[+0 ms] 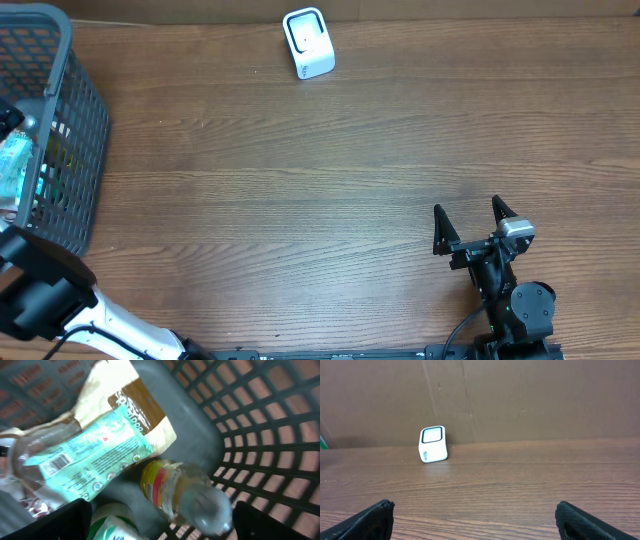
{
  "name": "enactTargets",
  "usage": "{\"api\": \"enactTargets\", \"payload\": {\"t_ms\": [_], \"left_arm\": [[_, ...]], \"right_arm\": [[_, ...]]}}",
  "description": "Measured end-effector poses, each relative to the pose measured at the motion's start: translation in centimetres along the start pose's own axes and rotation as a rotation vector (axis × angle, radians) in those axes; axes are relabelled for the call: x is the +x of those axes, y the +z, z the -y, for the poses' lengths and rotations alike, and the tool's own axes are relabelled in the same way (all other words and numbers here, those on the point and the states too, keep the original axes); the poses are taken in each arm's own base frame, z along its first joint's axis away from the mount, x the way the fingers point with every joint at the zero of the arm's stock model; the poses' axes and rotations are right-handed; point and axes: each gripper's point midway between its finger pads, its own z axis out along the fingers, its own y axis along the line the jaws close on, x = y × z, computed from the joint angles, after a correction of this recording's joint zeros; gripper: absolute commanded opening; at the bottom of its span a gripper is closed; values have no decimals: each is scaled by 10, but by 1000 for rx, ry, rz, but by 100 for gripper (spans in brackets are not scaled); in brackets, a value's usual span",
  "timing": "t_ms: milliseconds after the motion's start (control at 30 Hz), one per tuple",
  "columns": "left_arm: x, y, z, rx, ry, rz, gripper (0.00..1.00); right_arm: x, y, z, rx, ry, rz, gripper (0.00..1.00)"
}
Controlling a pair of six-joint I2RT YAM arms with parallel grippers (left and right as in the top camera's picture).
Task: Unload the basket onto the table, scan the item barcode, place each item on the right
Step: 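Reach the left gripper into the grey basket and grasp the yellow bottle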
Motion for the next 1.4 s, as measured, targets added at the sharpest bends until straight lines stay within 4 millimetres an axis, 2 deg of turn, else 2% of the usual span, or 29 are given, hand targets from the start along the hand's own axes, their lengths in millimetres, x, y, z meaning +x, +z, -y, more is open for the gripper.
{"api": "enactTargets", "payload": {"t_ms": [133, 200, 267, 400, 533, 633, 833, 1033, 1167, 1233, 1300, 1400], "left_arm": [[12, 36, 4, 10, 57, -68, 89], [14, 45, 9, 16, 90, -74, 89], [15, 49, 19, 27, 122, -71, 84], [18, 51, 31, 33, 161, -76, 78], [19, 51, 21, -31, 165, -82, 73], [21, 51, 13, -77, 165, -89, 59], [23, 50, 9, -95, 167, -98, 59], [22, 50, 9, -96, 168, -93, 47], [23, 50, 9, -96, 167, -98, 48], [23, 50, 9, -96, 167, -98, 56], [23, 50, 8, -100, 167, -100, 60], [27, 51, 7, -105, 165, -113, 55]], "right_arm": [[0, 0, 0, 1, 0, 0, 100], [0, 0, 0, 0, 0, 0, 100], [0, 0, 0, 0, 0, 0, 100], [0, 0, 0, 0, 0, 0, 100], [0, 0, 0, 0, 0, 0, 100], [0, 0, 0, 0, 0, 0, 100], [0, 0, 0, 0, 0, 0, 100], [0, 0, 0, 0, 0, 0, 100], [0, 0, 0, 0, 0, 0, 100], [0, 0, 0, 0, 0, 0, 100], [0, 0, 0, 1, 1, 0, 100], [0, 0, 0, 0, 0, 0, 100]]}}
